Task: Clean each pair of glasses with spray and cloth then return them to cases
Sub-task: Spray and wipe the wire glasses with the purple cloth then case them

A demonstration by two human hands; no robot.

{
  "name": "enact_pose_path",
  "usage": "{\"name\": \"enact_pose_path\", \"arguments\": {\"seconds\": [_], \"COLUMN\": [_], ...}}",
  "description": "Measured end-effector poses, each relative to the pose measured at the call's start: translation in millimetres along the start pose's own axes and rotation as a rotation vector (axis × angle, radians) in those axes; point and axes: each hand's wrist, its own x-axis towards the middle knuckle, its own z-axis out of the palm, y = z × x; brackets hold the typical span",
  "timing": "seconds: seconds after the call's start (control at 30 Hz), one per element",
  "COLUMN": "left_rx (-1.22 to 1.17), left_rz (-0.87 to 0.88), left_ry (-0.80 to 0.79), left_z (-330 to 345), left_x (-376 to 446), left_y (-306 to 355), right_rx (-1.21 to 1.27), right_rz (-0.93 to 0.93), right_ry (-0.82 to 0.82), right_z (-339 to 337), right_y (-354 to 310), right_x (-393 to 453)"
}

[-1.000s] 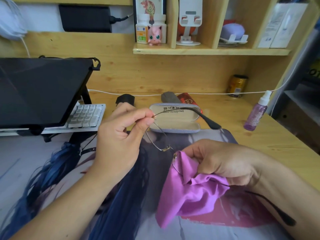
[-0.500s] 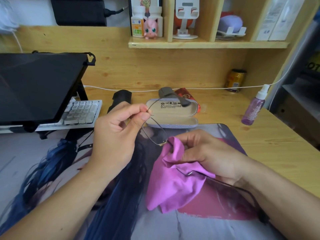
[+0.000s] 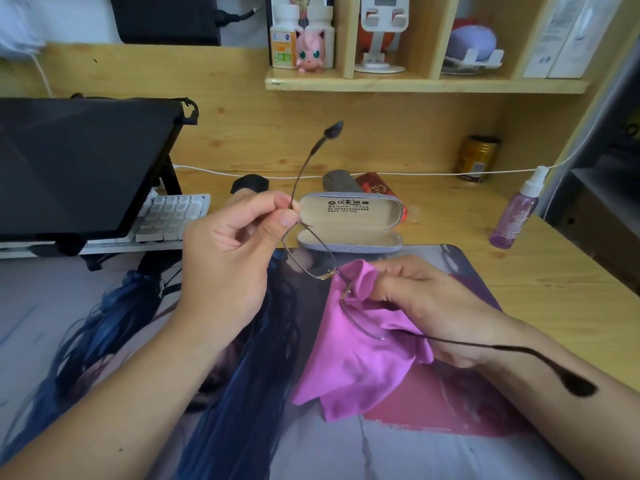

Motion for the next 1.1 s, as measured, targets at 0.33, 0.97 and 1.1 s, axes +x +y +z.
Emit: {"name": "enact_pose_path", "arguments": {"seconds": [0.33,0.97,1.1], "left_rx": [0.055,-0.071,-0.070], "left_rz": [0.044,-0.078,-0.052], "left_ry": [-0.014,-0.111,-0.216], "left_z": [-2,-1,-1], "left_x": [2,2,-2], "left_y": [-2,-7,-2], "right_rx": [0.038,0.051,0.138], "right_rz": [0.303,0.176,0.192], "right_ry": [-0.333,-0.098,-0.037], "right_z": [-16,-15,-31], "right_y": [-2,4,0], "right_x": [-4,-4,1]}}
